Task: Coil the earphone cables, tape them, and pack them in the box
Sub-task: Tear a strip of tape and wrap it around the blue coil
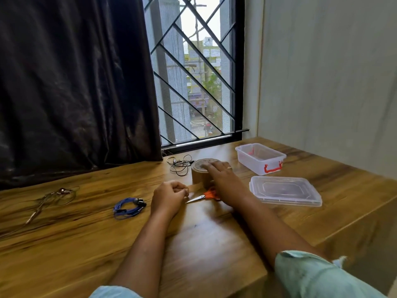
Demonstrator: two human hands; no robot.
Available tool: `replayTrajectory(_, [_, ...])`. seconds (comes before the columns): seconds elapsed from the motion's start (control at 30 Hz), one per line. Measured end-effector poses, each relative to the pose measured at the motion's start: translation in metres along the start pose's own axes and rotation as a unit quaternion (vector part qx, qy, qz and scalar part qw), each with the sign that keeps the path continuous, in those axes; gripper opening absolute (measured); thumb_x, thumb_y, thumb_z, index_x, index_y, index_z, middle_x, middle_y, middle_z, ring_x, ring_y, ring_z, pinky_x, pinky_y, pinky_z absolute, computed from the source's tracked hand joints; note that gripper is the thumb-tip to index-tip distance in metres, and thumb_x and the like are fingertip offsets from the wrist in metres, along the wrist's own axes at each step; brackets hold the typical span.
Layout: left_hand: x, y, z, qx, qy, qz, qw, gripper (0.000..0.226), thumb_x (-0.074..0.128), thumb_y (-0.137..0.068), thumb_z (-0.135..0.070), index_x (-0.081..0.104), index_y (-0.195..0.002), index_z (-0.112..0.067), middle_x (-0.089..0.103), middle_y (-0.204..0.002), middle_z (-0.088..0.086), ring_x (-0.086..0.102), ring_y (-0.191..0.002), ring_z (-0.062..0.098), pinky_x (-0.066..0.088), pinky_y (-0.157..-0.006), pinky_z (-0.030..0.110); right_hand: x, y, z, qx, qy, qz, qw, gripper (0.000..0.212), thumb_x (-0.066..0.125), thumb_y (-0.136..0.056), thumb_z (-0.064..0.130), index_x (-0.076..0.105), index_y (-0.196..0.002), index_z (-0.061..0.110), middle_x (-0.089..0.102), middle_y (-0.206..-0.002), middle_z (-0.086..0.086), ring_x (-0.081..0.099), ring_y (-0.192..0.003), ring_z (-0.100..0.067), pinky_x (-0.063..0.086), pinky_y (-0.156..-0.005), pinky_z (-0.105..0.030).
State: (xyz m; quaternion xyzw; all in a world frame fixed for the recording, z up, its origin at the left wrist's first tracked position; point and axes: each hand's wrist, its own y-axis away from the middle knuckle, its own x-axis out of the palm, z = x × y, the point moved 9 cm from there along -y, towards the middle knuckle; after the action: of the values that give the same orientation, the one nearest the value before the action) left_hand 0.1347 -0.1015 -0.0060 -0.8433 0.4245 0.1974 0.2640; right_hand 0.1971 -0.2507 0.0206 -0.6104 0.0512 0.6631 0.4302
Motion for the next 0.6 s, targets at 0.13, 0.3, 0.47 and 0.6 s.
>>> replayTrajectory(0.13, [-0.002,-0.006,0.002,0.029,-0.015,0.028,0.999,0.010,0.072,-0.079,-0.021,0.068,-0.077,-0.030,0.069,-0.073,-0.011,0.064,-0.073,0.003,0.049,-0.069,0.023,0.009,0.018,0.013,-0.013,0.022,0.080,0.997,0.032,0.057,-0.087,0.013,0.063,-0.115,0.026,0.059,-0.113,0.000,0.057,-0.102,-0.021,0.045,-0.081,-0.028])
replayTrajectory(0.3, [-0.008,-0.007,0.005,0.030,-0.004,0.030,0.999,0.004,0.071,-0.082,-0.020,0.071,-0.086,-0.021,0.071,-0.074,-0.006,0.066,-0.069,0.004,0.048,-0.062,0.018,0.011,0.024,0.005,0.046,0.037,0.138,0.989,0.051,0.064,-0.083,0.007,0.060,-0.125,0.035,0.055,-0.116,-0.002,0.054,-0.104,-0.024,0.046,-0.094,-0.033])
replayTrajectory(0.47, [-0.007,-0.008,0.005,0.029,-0.006,0.038,0.999,0.005,0.070,-0.083,-0.020,0.071,-0.088,-0.021,0.071,-0.076,-0.006,0.065,-0.070,0.003,0.046,-0.061,0.016,0.006,0.023,0.005,0.065,0.073,0.165,0.981,0.037,0.072,-0.078,0.013,0.069,-0.112,0.028,0.066,-0.111,-0.002,0.062,-0.098,-0.025,0.052,-0.088,-0.036])
replayTrajectory(0.6, [-0.008,-0.008,0.005,0.032,-0.003,0.036,0.999,0.005,0.070,-0.083,-0.019,0.071,-0.088,-0.020,0.071,-0.075,-0.005,0.066,-0.071,0.003,0.046,-0.061,0.016,-0.004,0.027,0.010,0.070,0.159,0.204,0.963,0.030,0.067,-0.084,0.018,0.065,-0.115,0.017,0.063,-0.110,-0.005,0.061,-0.097,-0.025,0.052,-0.087,-0.038])
